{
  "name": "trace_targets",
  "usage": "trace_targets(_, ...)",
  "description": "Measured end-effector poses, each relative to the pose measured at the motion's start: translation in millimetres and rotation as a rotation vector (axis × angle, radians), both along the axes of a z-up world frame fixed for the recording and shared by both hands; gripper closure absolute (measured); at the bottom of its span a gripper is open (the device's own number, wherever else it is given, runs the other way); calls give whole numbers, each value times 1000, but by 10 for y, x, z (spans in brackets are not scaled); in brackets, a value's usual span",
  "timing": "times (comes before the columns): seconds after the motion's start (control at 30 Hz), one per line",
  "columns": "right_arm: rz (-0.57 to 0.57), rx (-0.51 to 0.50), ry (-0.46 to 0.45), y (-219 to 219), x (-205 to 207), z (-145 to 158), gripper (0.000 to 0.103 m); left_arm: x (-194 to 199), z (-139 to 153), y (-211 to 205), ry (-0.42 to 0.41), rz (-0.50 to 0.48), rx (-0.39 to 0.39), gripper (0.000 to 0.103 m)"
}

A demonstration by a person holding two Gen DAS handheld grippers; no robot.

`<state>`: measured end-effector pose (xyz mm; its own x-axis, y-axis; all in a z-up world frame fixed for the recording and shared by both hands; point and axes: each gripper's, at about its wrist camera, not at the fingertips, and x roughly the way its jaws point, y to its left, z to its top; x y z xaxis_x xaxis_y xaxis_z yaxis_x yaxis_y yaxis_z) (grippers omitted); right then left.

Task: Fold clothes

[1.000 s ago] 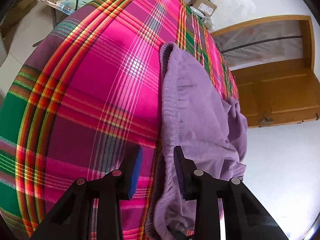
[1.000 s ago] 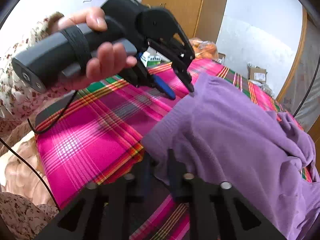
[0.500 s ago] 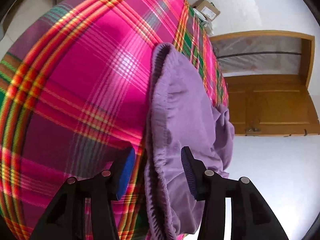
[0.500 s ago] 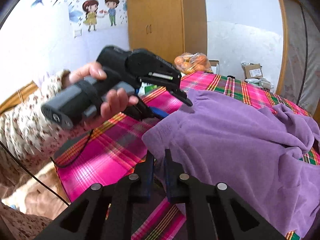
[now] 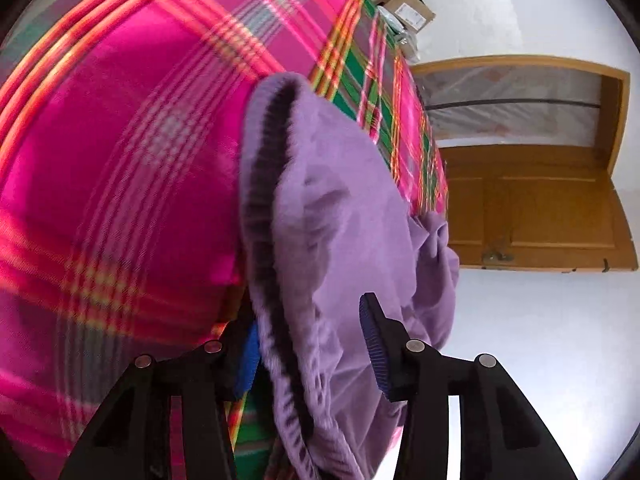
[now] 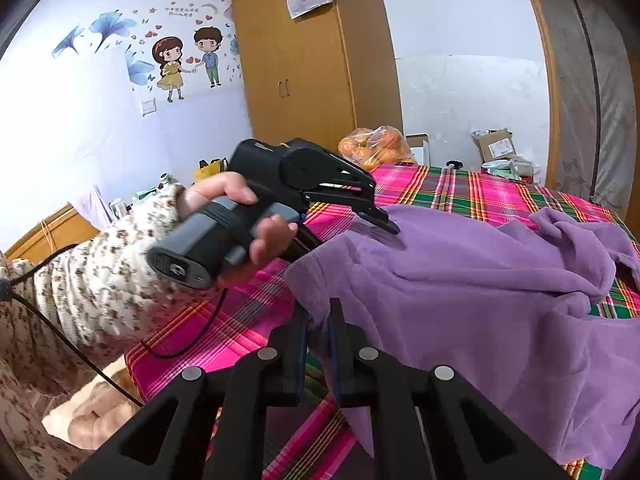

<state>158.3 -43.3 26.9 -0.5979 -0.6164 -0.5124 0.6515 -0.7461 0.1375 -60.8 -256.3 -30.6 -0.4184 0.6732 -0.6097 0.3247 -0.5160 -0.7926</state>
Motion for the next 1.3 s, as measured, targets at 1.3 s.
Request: trace_targets(1.3,342,114,-172,-1182,-108,-313,94,293,-11,-885,65,48,-138,96)
